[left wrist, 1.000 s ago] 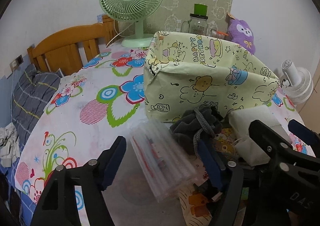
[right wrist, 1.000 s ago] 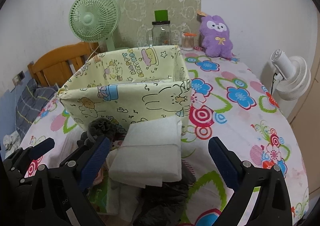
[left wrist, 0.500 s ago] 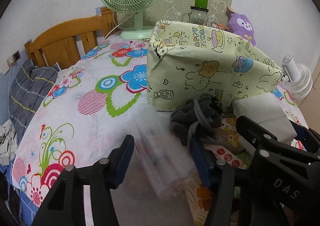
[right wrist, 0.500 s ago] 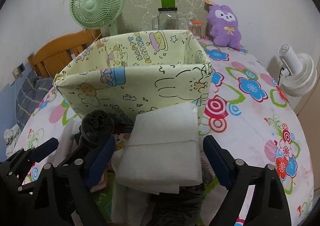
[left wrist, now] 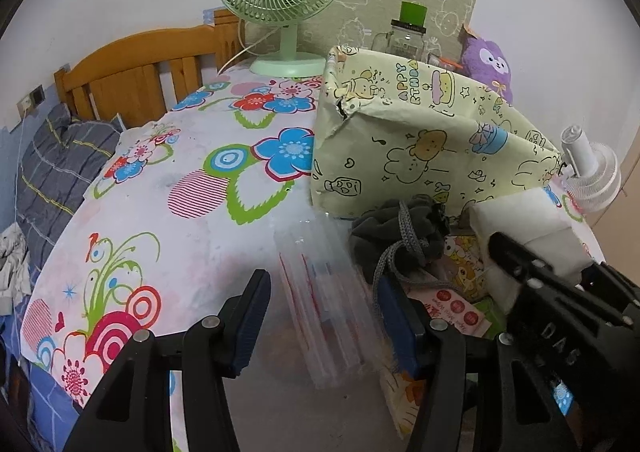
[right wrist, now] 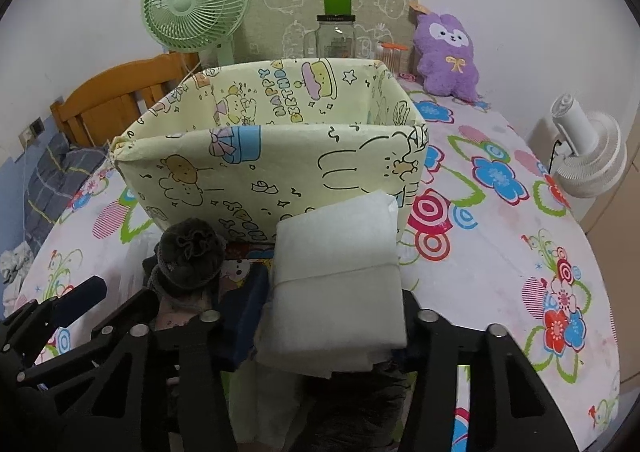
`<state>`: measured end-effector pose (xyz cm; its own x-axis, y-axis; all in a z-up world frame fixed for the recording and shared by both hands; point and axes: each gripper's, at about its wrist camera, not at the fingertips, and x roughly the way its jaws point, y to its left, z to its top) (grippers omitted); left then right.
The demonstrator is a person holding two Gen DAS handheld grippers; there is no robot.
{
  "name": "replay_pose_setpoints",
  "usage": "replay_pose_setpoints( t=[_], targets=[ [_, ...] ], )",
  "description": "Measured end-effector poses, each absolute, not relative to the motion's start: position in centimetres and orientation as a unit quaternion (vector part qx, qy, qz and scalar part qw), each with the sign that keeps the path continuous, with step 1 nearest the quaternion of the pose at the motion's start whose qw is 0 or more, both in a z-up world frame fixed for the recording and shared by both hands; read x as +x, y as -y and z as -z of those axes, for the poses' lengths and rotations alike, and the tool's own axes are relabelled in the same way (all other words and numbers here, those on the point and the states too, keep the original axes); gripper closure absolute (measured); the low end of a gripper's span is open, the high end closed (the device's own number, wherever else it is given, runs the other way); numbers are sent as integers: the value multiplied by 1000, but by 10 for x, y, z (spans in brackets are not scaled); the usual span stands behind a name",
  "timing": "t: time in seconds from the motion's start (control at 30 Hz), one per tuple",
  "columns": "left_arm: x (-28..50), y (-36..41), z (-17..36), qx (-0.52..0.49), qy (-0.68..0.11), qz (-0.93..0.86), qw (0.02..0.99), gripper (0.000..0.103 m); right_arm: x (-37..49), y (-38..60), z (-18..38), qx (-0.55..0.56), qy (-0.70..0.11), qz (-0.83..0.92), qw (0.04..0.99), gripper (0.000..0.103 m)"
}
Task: Organize soft objects
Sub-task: 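Grasp the clear plastic package with the left gripper while the right grasps the white folded pad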
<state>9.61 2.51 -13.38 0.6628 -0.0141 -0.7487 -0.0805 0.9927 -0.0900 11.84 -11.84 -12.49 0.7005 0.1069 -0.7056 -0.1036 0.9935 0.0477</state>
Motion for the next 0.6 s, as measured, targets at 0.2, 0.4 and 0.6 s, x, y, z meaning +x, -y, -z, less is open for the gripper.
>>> replay_pose_setpoints(
  t=[0.2, 0.4, 0.6],
  targets=[
    [90, -27, 131, -59, -404, -20, 912, 45, 113, 119, 120, 6, -377, -55, 924, 66],
    [90, -32, 134, -63, -408, -25, 911, 45, 105, 115, 111, 7, -365, -62, 929, 74],
    [94, -31, 144, -63, -420, -20, 905, 46, 102, 106, 108, 4, -361, -76, 930, 75]
  ],
)
